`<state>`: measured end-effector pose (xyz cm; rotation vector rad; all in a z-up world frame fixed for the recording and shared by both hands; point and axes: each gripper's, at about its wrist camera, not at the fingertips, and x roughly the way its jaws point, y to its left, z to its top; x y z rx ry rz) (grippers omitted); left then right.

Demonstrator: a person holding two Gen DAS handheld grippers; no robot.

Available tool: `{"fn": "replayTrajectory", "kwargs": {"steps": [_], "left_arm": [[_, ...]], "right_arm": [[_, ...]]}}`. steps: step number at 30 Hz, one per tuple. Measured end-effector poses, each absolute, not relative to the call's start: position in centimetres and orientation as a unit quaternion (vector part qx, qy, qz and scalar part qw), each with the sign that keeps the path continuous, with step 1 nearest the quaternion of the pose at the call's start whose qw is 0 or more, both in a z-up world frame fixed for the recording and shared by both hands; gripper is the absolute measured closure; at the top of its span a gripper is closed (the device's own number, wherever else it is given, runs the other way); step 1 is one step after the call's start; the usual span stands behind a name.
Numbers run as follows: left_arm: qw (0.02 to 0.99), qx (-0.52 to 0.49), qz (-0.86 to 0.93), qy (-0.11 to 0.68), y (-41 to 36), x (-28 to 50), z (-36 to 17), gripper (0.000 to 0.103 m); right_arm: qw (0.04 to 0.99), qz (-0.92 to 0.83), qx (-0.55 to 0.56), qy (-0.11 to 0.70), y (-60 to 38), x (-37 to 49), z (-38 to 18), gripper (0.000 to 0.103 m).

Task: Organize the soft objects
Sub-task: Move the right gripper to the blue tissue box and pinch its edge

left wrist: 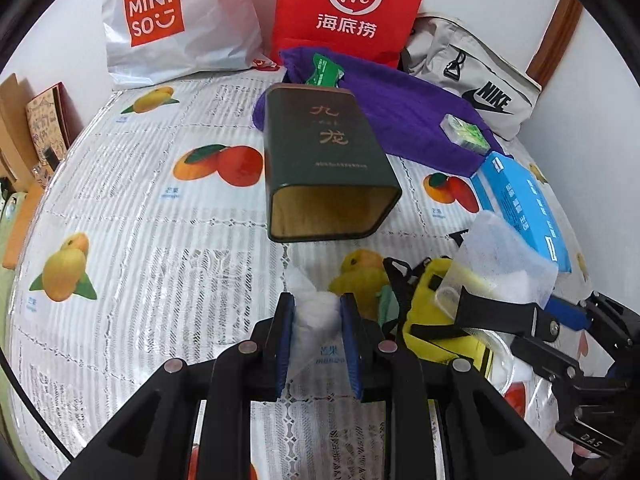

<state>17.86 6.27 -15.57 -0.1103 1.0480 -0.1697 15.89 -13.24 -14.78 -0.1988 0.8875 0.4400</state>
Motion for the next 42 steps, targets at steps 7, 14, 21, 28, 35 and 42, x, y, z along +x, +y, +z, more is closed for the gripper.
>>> {"fn": "replayTrajectory", "kwargs": {"steps": [7, 14, 21, 28, 35, 42], "left_arm": [[0.859, -0.058, -0.087, 0.502, 6.1, 17.7, -15.9, 0.081], [0.858, -0.067, -0.089, 0.502, 6.2, 17.4, -16.0, 0.081], [0.859, -0.064, -0.089, 0.501, 5.9, 17.0, -15.6, 0.081], [0.856, -0.063, -0.085, 0.506, 5.8, 16.6, -15.7, 0.081], [0.854, -0.067, -0.085, 0.509, 6.1, 16.5, -15.9, 0.081], [0.854, -0.066, -0.082, 0.509, 6.4, 16.4, -15.8, 0.08]], "right_arm": [[0.876, 0.217, -0.106, 0.418, -14.0, 13.6, -13.6, 0.071], [0.883, 0.184, -0.065, 0.427, -17.2, 12.3, -13.5, 0.072], [0.894, 0.193, -0.025, 0.404, -18.4, 11.2, -12.2, 0.073], [0.882, 0.19, -0.036, 0.429, -19.1, 10.6, -13.5, 0.073], [0.866, 0.22, -0.036, 0.448, -18.3, 10.6, -16.0, 0.072], [0.855, 0.235, -0.075, 0.457, -16.4, 10.6, -17.2, 0.068]]}}
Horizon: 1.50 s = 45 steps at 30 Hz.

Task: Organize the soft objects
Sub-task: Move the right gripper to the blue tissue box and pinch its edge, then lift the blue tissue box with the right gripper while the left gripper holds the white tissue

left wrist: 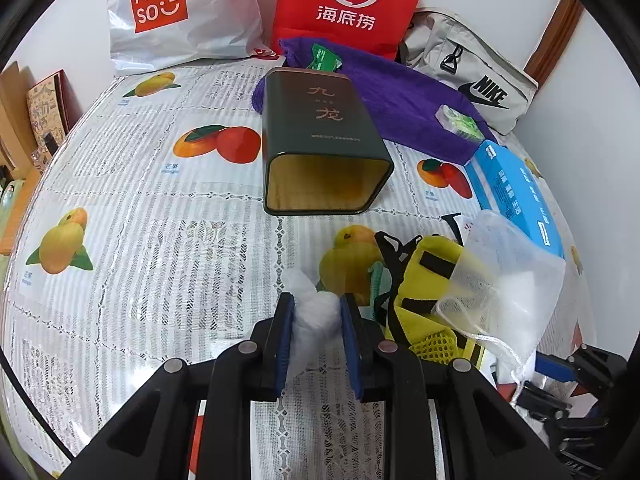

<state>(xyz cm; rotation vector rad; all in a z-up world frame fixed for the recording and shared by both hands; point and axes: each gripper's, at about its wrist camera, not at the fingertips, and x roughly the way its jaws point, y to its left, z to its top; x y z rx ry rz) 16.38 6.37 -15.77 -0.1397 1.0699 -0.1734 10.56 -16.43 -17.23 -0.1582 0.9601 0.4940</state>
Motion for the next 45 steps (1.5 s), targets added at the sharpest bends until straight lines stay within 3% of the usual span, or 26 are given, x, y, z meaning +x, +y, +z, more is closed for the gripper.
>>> {"fn": "replayTrajectory", "kwargs": {"steps": [6, 11, 17, 45], "left_arm": [[0.851, -0.066, -0.084, 0.514, 6.2, 16.3, -16.1, 0.08], [0.848, -0.064, -0.083, 0.519, 6.1, 16.3, -16.4, 0.08], [0.851, -0.065, -0.084, 0.515, 6.1, 16.0, -16.1, 0.08], [0.853, -0.063, -0.068, 0.514, 5.7, 16.3, -16.5, 0.081]], "right_arm": [[0.855, 0.229, -0.085, 0.457, -15.6, 10.4, -18.5, 0.069], [0.865, 0.224, -0.107, 0.437, -14.9, 9.7, -18.7, 0.087], [0.871, 0.228, -0.099, 0.423, -15.8, 8.8, -17.3, 0.099], [0.888, 0.121, -0.016, 0.443, -23.4, 11.3, -17.7, 0.1]]}}
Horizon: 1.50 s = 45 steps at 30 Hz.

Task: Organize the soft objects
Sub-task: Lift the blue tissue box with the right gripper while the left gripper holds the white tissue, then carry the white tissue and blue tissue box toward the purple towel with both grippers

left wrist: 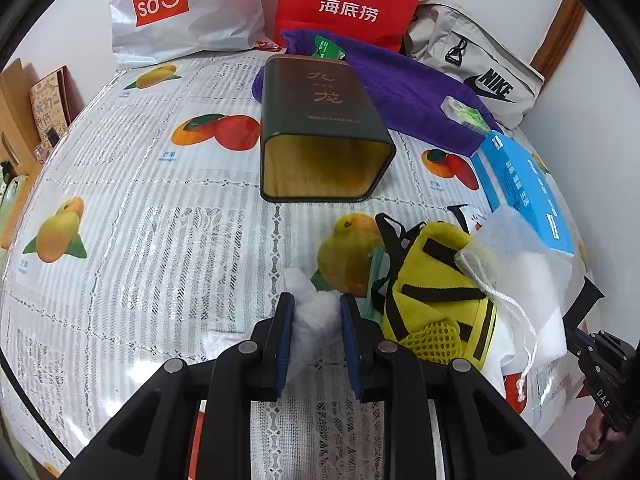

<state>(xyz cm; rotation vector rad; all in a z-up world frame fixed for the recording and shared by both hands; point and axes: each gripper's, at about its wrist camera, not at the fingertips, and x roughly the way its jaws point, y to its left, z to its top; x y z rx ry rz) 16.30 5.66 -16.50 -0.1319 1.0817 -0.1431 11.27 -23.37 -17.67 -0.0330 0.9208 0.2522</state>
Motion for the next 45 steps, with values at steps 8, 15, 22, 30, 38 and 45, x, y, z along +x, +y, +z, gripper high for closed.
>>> {"fn": "replayTrajectory", "kwargs": {"steps": [8, 15, 22, 30, 38, 45], "left_arm": [[0.859, -0.071, -0.058, 0.504, 5.9, 16.9, -14.8, 0.081], [0.863, -0.079, -0.056, 0.497, 6.3, 17.4, -13.2, 0.081], [0.871, -0.085, -0.059, 0.481, 6.7, 18.5, -11.0, 0.081], [0.881, -0.087, -0.064, 0.461, 7.2, 21.3, -8.4, 0.081], [0.884, -0.077, -0.071, 0.456, 6.8, 25.7, -7.0, 0.081], [0.884, -0.066, -0.081, 0.457, 6.1, 29.8, -6.9, 0.081]], "right_arm": [[0.889, 0.138, 0.0, 0.437, -23.8, 11.8, -16.7, 0.1], [0.893, 0.145, -0.005, 0.426, -23.8, 12.3, -14.9, 0.1], [0.903, 0.146, -0.007, 0.405, -23.9, 13.5, -12.1, 0.1], [0.916, 0.136, -0.016, 0.378, -24.0, 16.8, -9.0, 0.1], [0.925, 0.131, -0.023, 0.356, -23.5, 21.6, -6.7, 0.1], [0.927, 0.121, -0.026, 0.355, -23.1, 26.6, -6.3, 0.1]]}}
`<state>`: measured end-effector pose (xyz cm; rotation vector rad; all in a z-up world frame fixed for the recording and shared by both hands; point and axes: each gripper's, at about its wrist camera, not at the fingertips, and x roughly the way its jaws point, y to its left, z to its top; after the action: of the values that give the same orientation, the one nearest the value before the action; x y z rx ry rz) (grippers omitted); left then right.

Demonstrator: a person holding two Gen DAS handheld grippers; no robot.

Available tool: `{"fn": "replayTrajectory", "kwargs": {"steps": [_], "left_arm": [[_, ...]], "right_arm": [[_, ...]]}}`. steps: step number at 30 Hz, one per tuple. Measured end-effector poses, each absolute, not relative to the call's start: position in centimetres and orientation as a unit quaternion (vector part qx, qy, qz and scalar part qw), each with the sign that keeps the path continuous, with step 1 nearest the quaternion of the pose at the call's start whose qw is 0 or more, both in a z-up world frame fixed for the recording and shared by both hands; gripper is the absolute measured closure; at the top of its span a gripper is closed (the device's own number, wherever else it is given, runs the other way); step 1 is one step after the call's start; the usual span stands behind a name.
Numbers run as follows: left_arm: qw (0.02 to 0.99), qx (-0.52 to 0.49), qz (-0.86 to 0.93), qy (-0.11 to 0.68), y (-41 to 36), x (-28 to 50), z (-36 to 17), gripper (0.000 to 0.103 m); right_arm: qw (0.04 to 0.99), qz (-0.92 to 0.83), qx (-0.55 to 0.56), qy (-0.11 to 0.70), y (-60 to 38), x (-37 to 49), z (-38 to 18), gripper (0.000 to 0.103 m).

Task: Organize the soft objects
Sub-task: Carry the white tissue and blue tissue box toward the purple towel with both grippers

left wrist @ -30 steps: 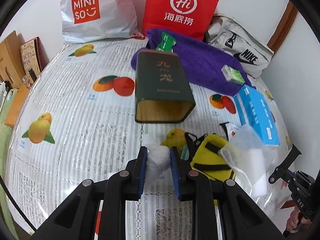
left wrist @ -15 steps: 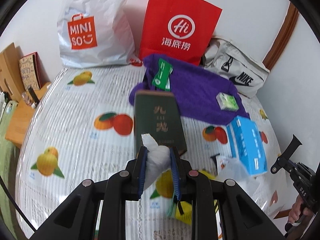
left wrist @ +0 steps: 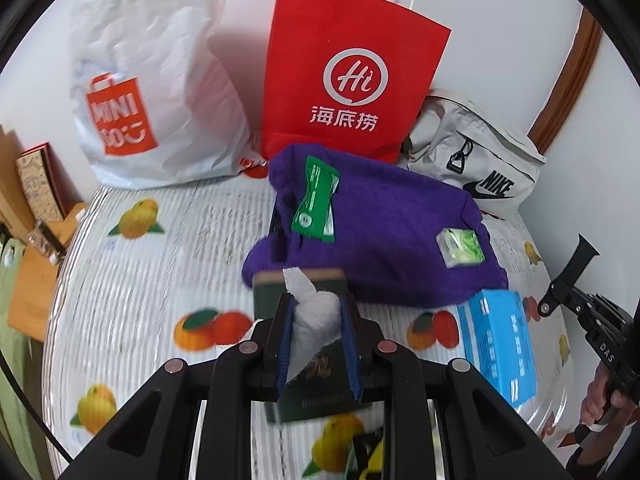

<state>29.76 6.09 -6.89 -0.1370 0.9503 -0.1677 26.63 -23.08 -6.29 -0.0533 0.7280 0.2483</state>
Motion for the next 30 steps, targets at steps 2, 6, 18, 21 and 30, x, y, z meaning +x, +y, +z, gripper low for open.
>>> {"fn": "replayTrajectory", "kwargs": {"steps": [2, 6, 18, 21, 30], "left_arm": [[0.883, -0.063, -0.081, 0.458, 5.9, 31.0, -7.1, 0.081], [0.881, -0.061, -0.084, 0.462, 5.6, 33.7, -7.7, 0.081], [0.862, -0.052, -0.095, 0.495, 3.9, 40.8, -10.9, 0.081], [0.86, -0.051, -0.093, 0.499, 3.7, 41.8, -11.7, 0.081], [0.848, -0.038, -0.097, 0.52, 2.7, 43.3, -13.4, 0.081]], "right_arm": [[0.926, 0.12, -0.027, 0.357, -23.0, 28.0, -6.4, 0.1], [0.925, 0.113, -0.03, 0.363, -23.2, 30.8, -7.0, 0.1], [0.908, 0.104, -0.035, 0.405, -24.1, 36.9, -10.3, 0.1], [0.902, 0.106, -0.038, 0.418, -24.1, 37.7, -11.2, 0.1], [0.882, 0.127, -0.041, 0.452, -23.2, 39.3, -13.0, 0.1]]}}
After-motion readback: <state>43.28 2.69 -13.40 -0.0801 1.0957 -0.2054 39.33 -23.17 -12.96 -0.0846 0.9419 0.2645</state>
